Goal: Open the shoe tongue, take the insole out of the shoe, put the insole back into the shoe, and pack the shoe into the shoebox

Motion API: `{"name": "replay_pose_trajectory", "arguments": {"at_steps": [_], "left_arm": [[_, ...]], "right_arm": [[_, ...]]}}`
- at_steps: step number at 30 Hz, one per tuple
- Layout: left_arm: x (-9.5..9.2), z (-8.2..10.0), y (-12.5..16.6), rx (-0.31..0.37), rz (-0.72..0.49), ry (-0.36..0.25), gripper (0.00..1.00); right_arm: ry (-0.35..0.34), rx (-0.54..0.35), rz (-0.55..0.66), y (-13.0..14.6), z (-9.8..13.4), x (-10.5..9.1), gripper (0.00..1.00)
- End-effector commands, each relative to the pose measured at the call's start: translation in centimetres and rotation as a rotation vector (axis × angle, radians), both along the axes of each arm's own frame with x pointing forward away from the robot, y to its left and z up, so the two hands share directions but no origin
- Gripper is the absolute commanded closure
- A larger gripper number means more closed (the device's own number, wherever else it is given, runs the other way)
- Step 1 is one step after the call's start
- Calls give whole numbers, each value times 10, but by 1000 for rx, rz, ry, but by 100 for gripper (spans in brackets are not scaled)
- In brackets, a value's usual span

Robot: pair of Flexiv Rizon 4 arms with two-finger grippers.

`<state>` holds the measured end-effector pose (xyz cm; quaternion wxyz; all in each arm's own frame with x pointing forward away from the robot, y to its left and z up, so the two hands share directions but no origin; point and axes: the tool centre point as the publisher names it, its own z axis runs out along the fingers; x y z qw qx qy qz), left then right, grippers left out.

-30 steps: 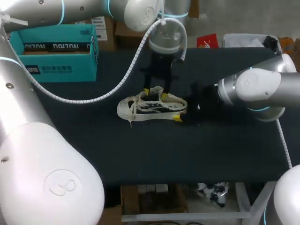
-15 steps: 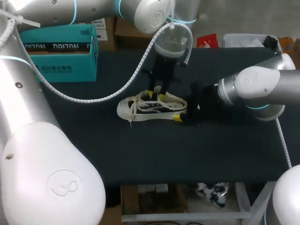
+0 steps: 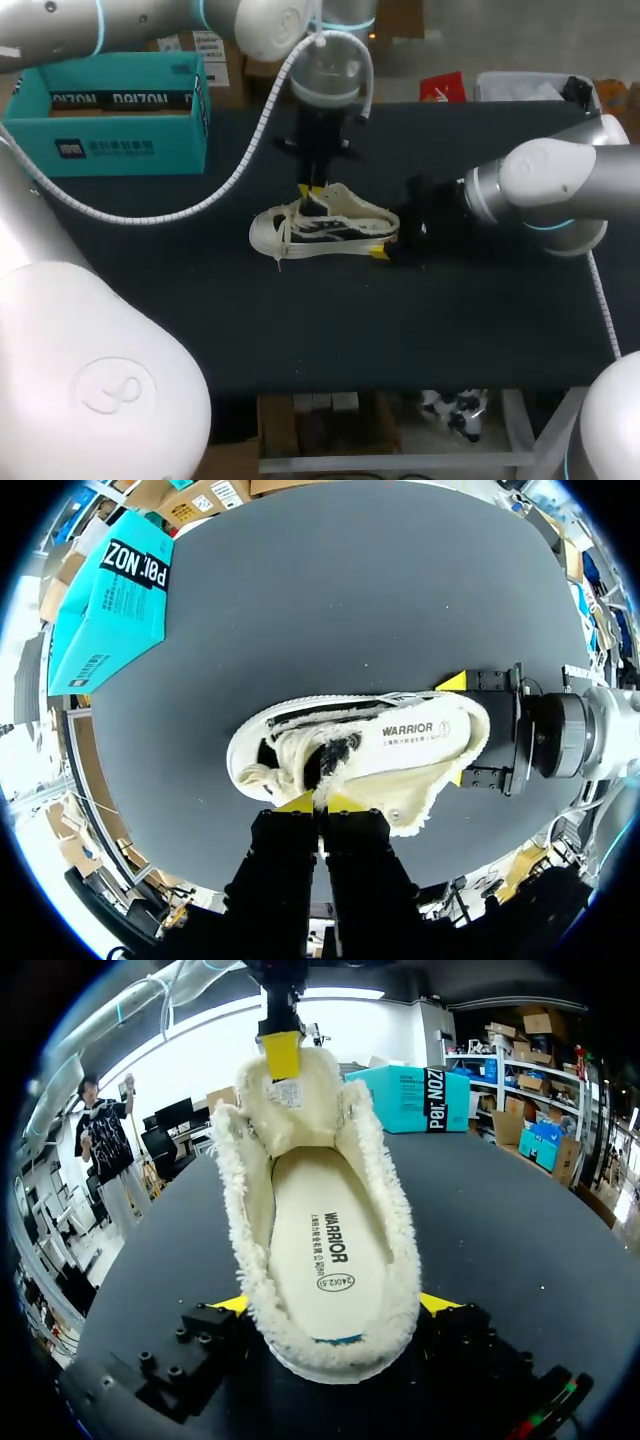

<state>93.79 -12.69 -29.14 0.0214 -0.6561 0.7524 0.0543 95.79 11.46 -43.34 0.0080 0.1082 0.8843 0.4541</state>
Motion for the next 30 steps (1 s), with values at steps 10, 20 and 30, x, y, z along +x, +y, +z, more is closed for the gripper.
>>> {"name": "replay_pose_trajectory", "arguments": {"at_steps": [10, 20, 30], "left_arm": [[4, -37, 62, -306, 8, 25, 100], [0, -33, 67, -353, -31, 27, 53], [-14, 44, 58, -419, -215, -136, 47]], "right_arm": [[1, 2, 0, 3, -11, 6, 100], [1, 2, 0, 3, -11, 6, 100], [1, 2, 0, 3, -11, 6, 100]]}}
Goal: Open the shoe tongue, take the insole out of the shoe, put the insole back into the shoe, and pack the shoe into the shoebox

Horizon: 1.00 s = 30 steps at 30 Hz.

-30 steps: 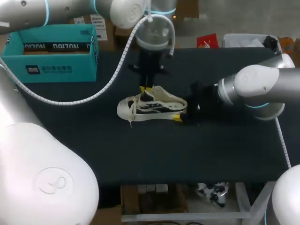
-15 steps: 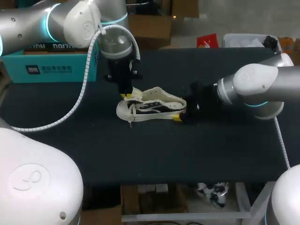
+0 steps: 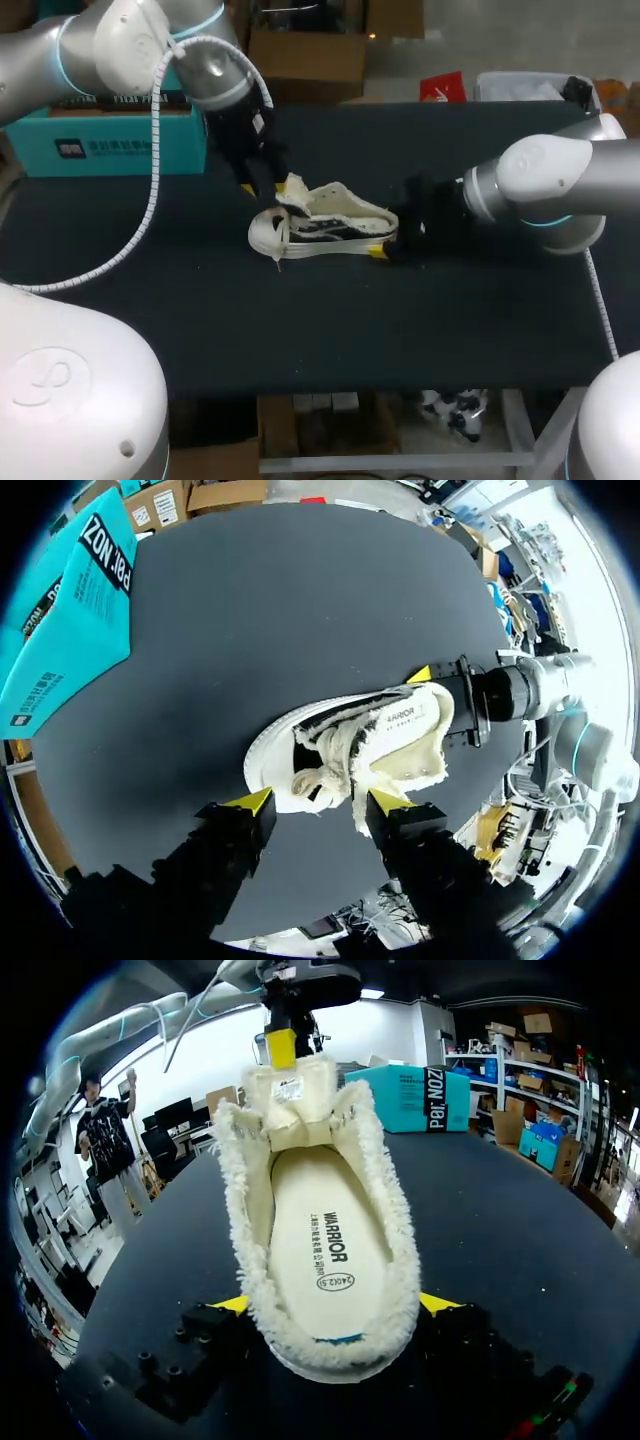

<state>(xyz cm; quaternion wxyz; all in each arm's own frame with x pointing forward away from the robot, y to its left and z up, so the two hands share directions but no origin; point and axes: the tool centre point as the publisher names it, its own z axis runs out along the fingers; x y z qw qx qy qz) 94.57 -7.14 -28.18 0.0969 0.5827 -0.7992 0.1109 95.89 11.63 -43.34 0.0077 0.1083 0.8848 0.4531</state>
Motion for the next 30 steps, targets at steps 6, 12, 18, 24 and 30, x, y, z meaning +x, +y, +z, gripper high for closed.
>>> {"name": "replay_pose_trajectory", "arguments": {"at_steps": [6, 12, 18, 24, 30], "left_arm": [[-18, 66, -26, 7, -258, -221, 100], [-18, 78, -51, -18, -838, -193, 100], [-25, 74, -67, 16, -1336, -118, 100], [-22, 73, -72, 92, -1276, -139, 100], [-22, 73, -72, 92, -1276, -139, 100]], "right_arm": [[0, 5, 0, 1, -11, 5, 100], [0, 5, 0, 1, -11, 5, 100], [0, 5, 0, 1, -11, 5, 100], [0, 5, 0, 1, -11, 5, 100], [0, 5, 0, 1, -11, 5, 100]]}}
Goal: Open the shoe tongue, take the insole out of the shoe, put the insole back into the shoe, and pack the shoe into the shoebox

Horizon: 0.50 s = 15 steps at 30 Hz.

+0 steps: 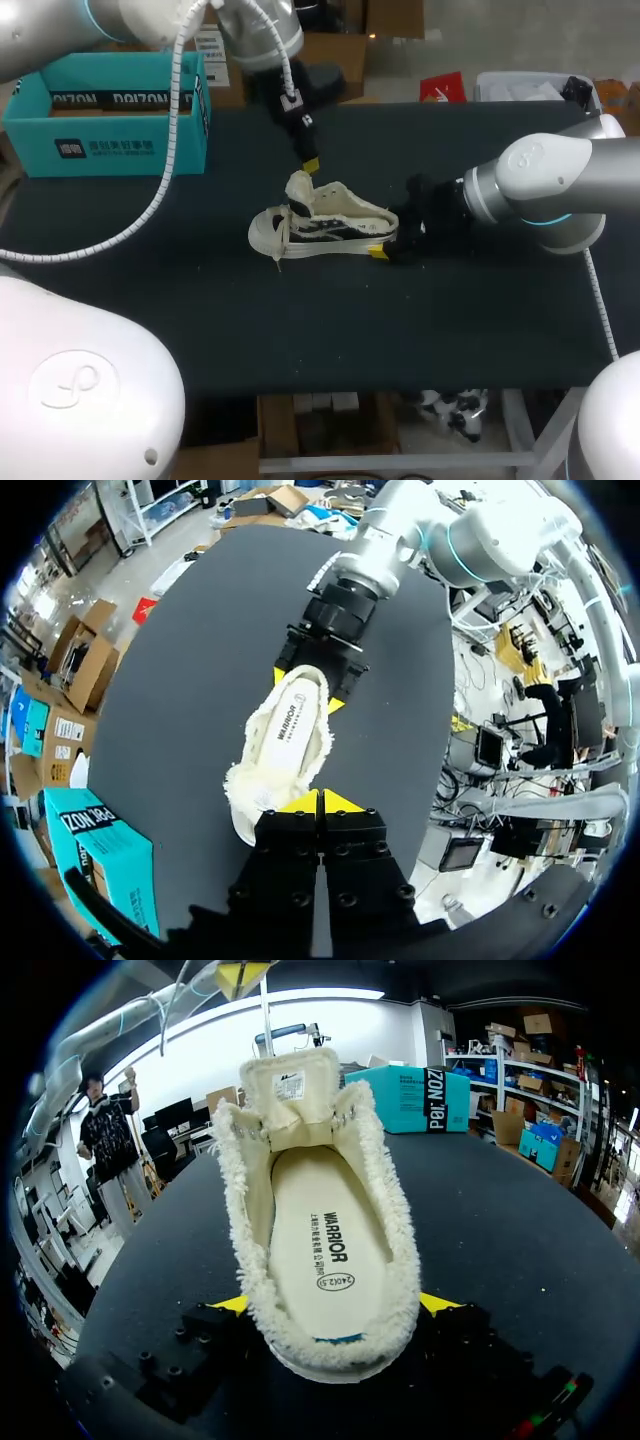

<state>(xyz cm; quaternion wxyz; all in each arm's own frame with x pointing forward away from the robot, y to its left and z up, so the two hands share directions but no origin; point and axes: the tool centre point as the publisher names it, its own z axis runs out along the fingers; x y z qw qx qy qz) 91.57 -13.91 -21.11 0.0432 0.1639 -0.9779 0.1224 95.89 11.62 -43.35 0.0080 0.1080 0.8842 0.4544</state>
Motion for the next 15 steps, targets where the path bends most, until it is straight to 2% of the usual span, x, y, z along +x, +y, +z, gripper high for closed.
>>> {"name": "replay_pose_trajectory", "arguments": {"at_steps": [1, 4, 7, 11, 13, 15], "left_arm": [[8, 2, -4, 155, -367, 30, 100], [8, 2, -4, 155, -367, 30, 100], [12, -16, -8, 151, -394, 50, 100], [6, -34, -9, 135, -446, 33, 100], [7, -44, -12, 136, -428, 16, 100], [8, -53, -14, 111, -432, 25, 100]], "right_arm": [[2, 2, 0, 1, -10, 5, 100], [2, 2, 0, 1, -10, 5, 100], [2, 2, 0, 1, -10, 5, 100], [2, 2, 0, 1, -10, 5, 100], [2, 2, 0, 1, -10, 5, 100], [2, 2, 0, 1, -10, 5, 100]]}}
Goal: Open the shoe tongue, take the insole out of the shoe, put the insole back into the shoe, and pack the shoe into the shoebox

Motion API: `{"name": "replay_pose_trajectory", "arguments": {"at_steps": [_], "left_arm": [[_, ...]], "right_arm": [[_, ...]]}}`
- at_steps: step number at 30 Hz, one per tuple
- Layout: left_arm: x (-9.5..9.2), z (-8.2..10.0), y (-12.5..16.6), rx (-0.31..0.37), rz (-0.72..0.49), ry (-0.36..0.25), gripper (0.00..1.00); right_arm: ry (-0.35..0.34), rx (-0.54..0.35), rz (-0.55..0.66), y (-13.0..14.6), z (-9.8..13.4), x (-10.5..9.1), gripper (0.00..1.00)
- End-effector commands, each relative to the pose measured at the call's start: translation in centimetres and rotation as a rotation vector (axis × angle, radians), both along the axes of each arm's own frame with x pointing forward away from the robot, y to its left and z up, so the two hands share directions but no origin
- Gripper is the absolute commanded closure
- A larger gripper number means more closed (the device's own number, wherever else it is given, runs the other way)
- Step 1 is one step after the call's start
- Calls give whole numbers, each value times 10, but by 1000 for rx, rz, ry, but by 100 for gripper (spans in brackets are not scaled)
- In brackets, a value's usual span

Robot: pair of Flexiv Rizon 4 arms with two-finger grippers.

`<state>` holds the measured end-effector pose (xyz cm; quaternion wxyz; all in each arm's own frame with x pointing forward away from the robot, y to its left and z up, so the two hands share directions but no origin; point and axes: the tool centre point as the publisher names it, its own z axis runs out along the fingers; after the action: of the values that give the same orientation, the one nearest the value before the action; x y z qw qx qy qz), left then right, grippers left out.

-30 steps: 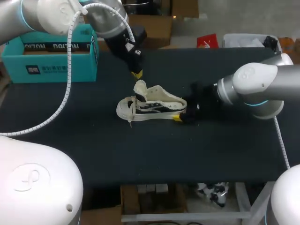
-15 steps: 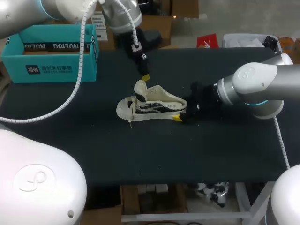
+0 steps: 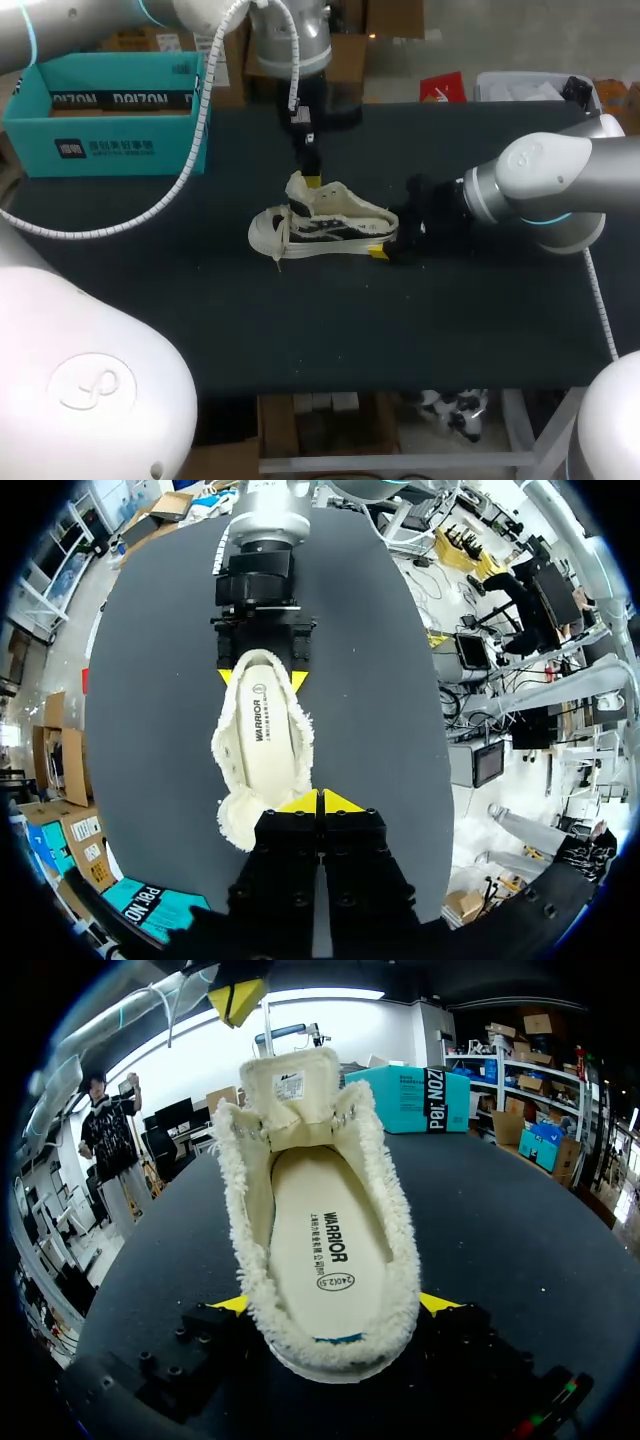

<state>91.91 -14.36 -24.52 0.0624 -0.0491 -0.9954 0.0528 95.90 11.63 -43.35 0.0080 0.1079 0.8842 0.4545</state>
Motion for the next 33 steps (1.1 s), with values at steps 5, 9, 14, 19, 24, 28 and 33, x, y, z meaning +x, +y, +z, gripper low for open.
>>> {"name": "replay_pose_trajectory", "arguments": {"at_steps": [5, 9, 14, 19, 24, 28, 33], "left_arm": [[9, -37, -17, -32, 42, -9, 100], [13, -55, -26, -23, 17, -17, 100], [16, -81, -27, -28, -51, -42, 100], [26, -103, -28, -38, -54, -3, 100], [33, -118, -25, -39, -65, 47, 100], [28, -125, -21, -8, -77, 56, 100], [16, -127, -24, 9, -94, 59, 100]], "right_arm": [[2, 2, 0, 1, -11, 5, 100], [2, 2, 0, 1, -11, 5, 100], [2, 2, 0, 1, -11, 5, 100], [2, 2, 0, 1, -11, 5, 100], [2, 2, 0, 1, -11, 5, 100], [2, 2, 0, 1, -11, 5, 100], [2, 2, 0, 1, -11, 5, 100]]}}
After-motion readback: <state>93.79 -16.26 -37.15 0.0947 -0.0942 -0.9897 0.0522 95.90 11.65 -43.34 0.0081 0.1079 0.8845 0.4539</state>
